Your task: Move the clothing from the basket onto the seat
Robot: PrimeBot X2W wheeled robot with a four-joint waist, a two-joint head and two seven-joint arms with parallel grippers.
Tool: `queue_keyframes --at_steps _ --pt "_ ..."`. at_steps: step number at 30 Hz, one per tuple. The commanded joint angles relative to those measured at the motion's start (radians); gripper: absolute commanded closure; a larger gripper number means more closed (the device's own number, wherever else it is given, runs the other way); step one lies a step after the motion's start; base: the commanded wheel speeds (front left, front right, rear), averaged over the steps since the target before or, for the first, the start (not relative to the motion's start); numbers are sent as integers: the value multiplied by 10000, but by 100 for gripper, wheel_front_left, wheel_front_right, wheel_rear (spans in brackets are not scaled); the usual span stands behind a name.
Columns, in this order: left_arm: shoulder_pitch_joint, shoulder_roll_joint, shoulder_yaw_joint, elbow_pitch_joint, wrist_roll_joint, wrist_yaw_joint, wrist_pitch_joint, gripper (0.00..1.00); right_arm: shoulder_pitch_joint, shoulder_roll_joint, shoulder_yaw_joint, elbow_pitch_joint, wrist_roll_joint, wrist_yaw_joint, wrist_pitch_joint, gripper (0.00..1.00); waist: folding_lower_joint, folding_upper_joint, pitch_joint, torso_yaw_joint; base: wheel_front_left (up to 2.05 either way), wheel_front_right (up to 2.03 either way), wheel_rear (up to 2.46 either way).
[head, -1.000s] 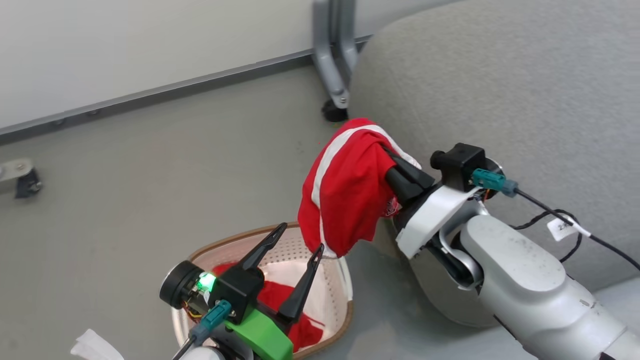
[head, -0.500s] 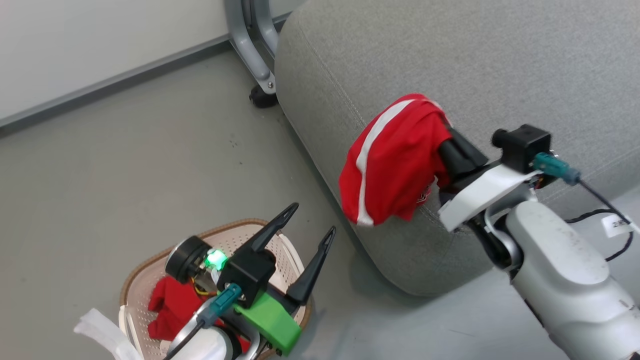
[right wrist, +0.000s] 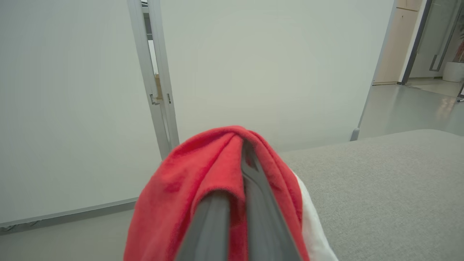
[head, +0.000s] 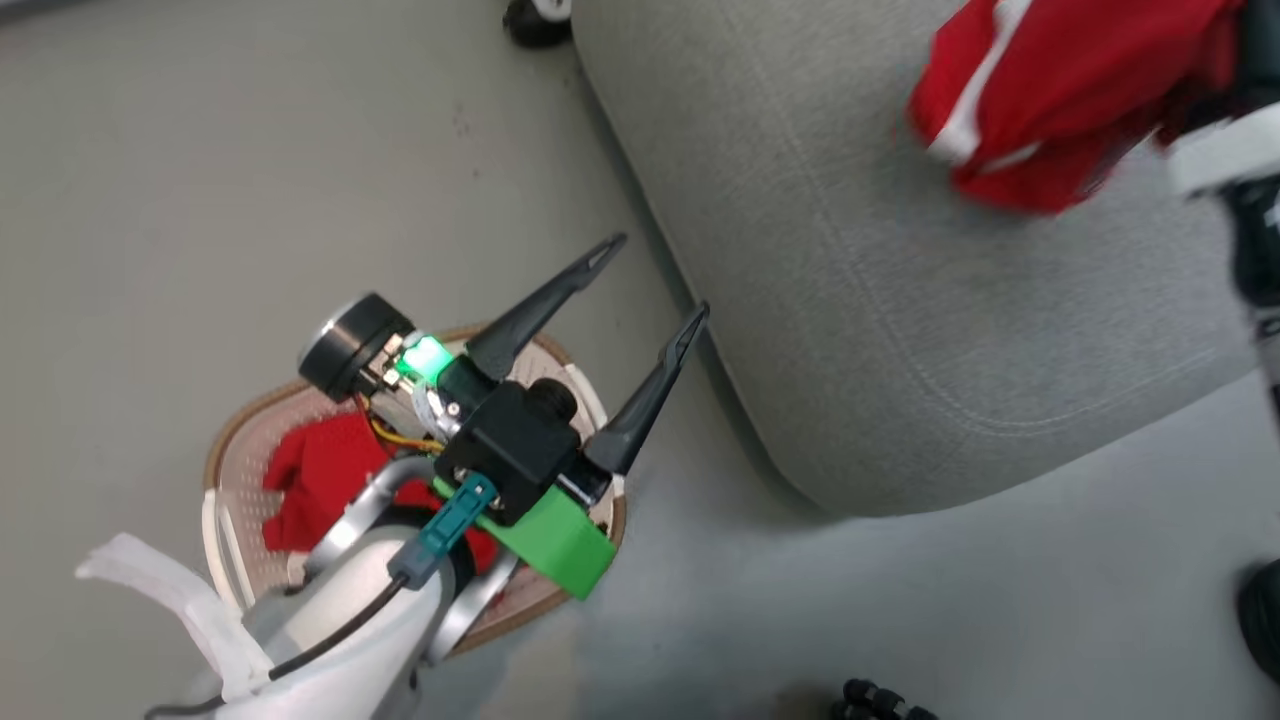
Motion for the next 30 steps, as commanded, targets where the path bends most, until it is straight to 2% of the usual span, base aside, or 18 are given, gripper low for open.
queue_keyframes --at_steps 1,7,12,13,14,15,16,23,30 --pt "-397 77 9 -75 177 -90 27 0 -412 -197 -304 73 -92 1 -31 100 -1 -1 1846 1156 0 0 0" --pt "-1061 12 -150 -187 462 -218 24 0 -1388 -691 -1368 646 -255 1 -31 100 -1 -1 2841 1545 0 0 0" --pt "-1274 -100 -309 -45 490 -269 -93 0 -1438 -602 -1825 1484 -591 -1 -30 100 -1 -1 3183 1683 0 0 0" --pt "-1279 -126 -343 5 476 -275 -134 0 -1294 -491 -1906 1683 -647 1 -30 91 -1 -1 3202 1688 0 0 0" --pt "-1284 -145 -366 50 463 -278 -172 0 -1181 -395 -1962 1788 -673 1 -30 58 -1 -1 3205 1689 0 0 0" --pt "-1279 -160 -389 104 450 -273 -200 0 -1066 -277 -2082 1873 -685 1 -30 7 -1 -1 3188 1686 0 0 0" --pt "-1261 -172 -401 156 430 -259 -235 0 -948 -203 -2131 1938 -711 1 -30 0 -1 -1 3162 1678 0 0 0" --pt "-933 -218 -379 521 237 -90 -556 0 320 438 -2661 1687 -874 1 -30 0 -1 -1 2659 1554 0 0 0" --pt "-313 -344 -124 979 -119 370 -1156 0 2036 1266 -3254 90 -1604 1 -30 0 -1 -1 1558 1570 0 0 0"
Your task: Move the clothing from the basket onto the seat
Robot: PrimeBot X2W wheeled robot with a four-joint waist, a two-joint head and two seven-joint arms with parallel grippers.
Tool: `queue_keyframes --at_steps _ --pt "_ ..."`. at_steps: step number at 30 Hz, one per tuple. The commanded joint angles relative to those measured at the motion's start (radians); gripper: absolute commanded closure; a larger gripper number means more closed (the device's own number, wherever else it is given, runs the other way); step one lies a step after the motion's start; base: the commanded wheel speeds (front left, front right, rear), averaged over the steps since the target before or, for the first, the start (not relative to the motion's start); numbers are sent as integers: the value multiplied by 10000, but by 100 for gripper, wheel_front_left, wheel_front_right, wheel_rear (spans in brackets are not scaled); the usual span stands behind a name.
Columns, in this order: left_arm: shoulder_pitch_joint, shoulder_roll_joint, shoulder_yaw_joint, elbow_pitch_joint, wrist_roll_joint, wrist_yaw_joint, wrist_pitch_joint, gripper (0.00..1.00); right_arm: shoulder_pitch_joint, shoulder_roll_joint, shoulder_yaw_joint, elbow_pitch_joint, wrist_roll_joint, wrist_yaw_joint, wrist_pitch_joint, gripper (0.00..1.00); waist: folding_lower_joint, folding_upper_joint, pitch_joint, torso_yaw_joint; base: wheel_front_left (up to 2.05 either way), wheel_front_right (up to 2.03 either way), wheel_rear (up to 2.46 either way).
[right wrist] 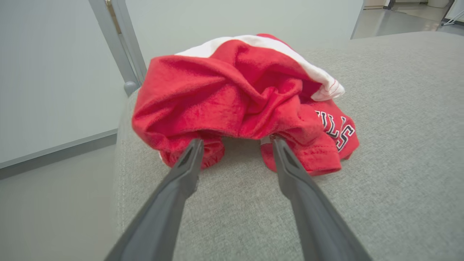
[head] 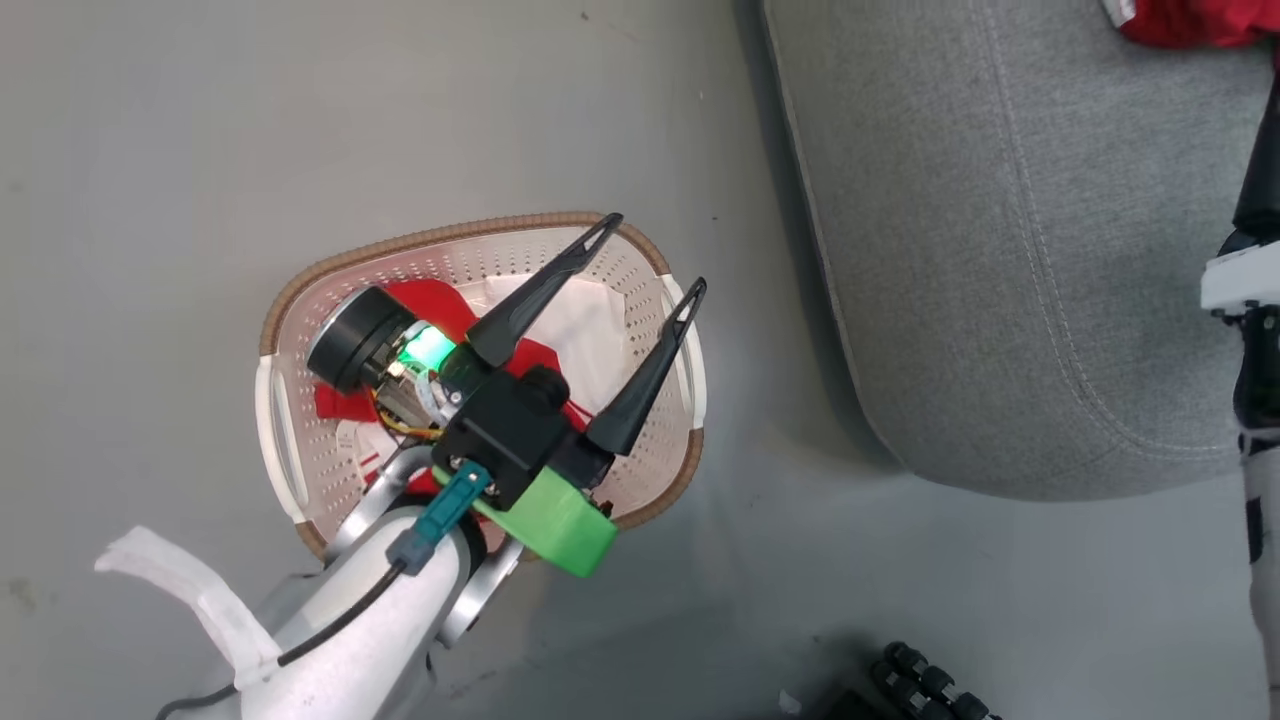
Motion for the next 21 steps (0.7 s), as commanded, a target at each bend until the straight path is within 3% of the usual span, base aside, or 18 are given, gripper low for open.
queue_keyframes --at_steps 1,12,21 --pt "237 -48 107 103 -105 126 -162 0 369 187 -16 -300 -179 1 -30 0 -1 0 -704 16 0 0 0" --pt "1088 -446 829 1159 -958 787 -1323 0 2745 1196 907 -2864 -1264 1 -28 0 -1 0 -2513 781 0 0 0" --pt "1614 -633 2220 1646 -1508 1523 -1733 0 3962 1705 1469 -4251 -1651 1 407 0 -1 0 -3288 1696 0 0 0"
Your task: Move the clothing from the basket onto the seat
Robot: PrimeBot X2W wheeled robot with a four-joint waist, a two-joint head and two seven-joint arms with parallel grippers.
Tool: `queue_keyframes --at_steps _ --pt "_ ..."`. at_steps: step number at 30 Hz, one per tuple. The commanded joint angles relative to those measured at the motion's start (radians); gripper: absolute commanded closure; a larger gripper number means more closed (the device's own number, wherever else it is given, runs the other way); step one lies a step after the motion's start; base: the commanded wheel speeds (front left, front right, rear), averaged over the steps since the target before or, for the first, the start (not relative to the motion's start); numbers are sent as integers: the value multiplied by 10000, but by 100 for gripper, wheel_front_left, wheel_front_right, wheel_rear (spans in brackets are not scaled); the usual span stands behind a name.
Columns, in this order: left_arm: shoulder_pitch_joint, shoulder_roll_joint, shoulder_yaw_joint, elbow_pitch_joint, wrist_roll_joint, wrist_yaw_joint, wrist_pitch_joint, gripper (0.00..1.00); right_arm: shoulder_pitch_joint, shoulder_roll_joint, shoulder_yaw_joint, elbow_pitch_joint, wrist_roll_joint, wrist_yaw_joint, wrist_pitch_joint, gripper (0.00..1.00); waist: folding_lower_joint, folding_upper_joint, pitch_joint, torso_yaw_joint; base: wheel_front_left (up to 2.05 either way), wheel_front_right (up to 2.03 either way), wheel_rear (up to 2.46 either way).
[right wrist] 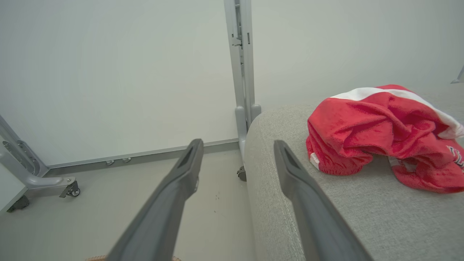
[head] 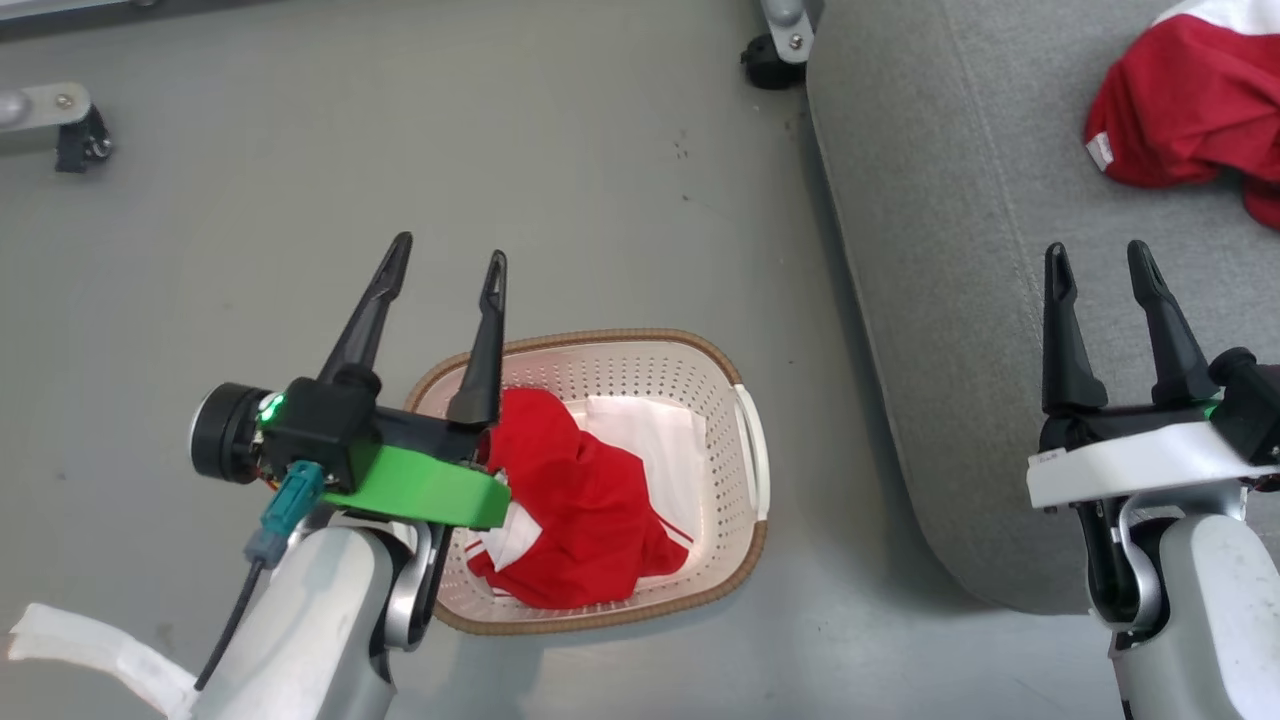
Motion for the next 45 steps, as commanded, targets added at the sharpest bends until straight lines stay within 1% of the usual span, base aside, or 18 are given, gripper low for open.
queue_keyframes --at_steps 1,8,12,16,22,28,37,45 --pt "282 -57 213 27 -49 152 -79 0 287 100 8 -200 -83 1 90 0 1 0 -610 690 0 0 0" --pt "1329 -350 1725 -434 151 489 -71 0 1039 332 -10 -995 -351 1 473 0 1 0 -1067 1203 0 0 0" --pt "2055 -529 2464 -587 434 349 -64 0 1502 397 -100 -1364 -512 1 671 0 1 0 -1364 1423 0 0 0" --pt "2652 -669 2907 -629 671 59 -63 0 1927 437 -141 -1608 -648 1 888 0 1 0 -1672 1544 0 0 0" --pt "3346 -862 3204 -465 1091 -404 -65 0 2521 515 -27 -1849 -694 1 1146 0 1 0 -2139 1557 0 0 0" --pt "3719 -1009 3357 -181 1340 -770 -64 0 2988 617 -28 -2034 -710 1 1345 0 1 0 -2522 1540 0 0 0" --pt "4018 -1128 3519 273 1567 -1104 -65 0 3433 688 99 -2151 -776 1 1588 0 1 0 -2884 1485 0 0 0" --pt "4066 -1240 3676 577 1655 -1285 -66 0 3528 708 133 -2215 -791 1 1650 0 1 0 -2961 1488 0 0 0"
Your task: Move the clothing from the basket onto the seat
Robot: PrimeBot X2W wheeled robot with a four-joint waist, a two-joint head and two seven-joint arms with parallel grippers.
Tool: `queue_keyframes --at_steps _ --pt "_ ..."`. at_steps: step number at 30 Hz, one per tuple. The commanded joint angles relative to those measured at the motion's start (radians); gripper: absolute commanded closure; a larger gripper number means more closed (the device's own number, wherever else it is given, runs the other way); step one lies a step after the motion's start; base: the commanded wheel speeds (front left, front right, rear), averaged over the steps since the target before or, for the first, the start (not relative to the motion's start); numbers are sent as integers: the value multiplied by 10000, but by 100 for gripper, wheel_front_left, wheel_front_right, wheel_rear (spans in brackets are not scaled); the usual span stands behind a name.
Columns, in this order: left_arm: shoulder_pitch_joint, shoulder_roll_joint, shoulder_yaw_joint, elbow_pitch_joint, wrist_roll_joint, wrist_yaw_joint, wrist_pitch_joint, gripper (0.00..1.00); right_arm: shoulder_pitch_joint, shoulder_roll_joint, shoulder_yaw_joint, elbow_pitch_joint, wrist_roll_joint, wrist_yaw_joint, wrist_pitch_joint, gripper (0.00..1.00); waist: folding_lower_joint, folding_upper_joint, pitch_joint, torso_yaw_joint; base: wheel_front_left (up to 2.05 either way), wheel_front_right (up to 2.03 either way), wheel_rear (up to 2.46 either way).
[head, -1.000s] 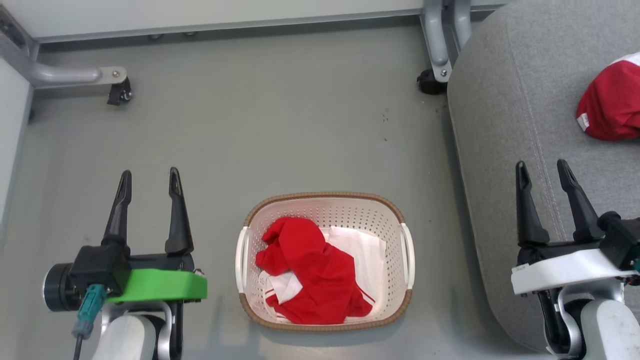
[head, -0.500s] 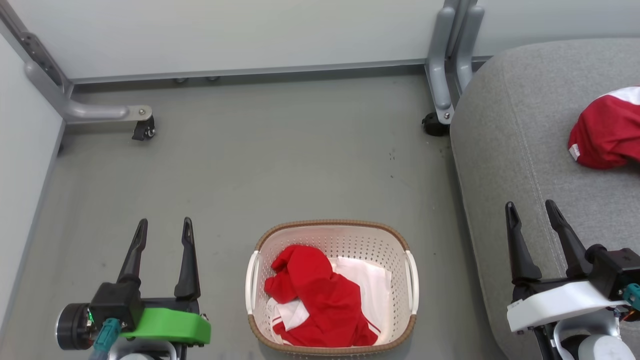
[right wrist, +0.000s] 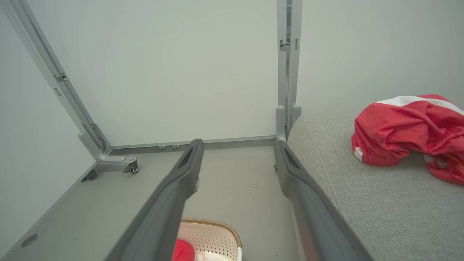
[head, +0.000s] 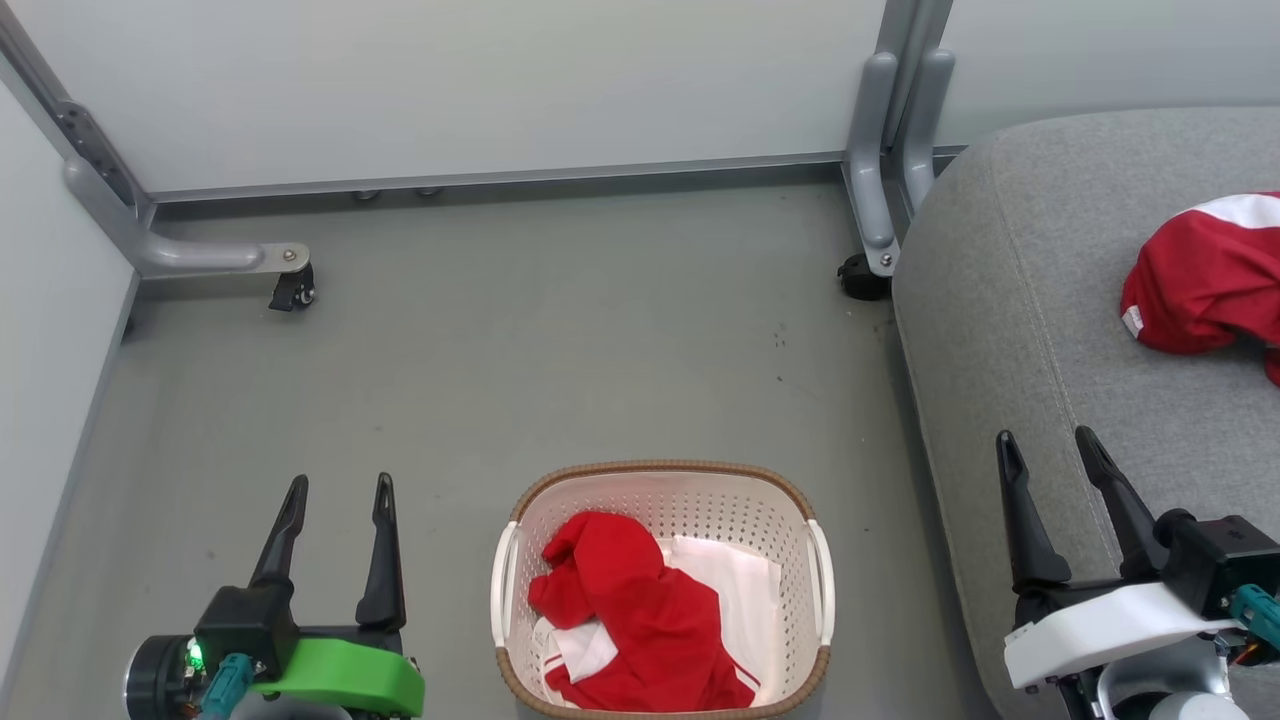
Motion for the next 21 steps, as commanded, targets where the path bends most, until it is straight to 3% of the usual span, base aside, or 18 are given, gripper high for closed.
queue_keyframes --at_steps 1,21 --pt "137 -18 74 34 35 -44 -7 0 130 0 2 -61 -62 1 13 0 1 0 0 1 0 0 0" --pt "-418 -243 309 111 550 -195 -6 0 -276 -112 -71 -264 -104 1 96 0 1 0 532 -25 0 0 0"
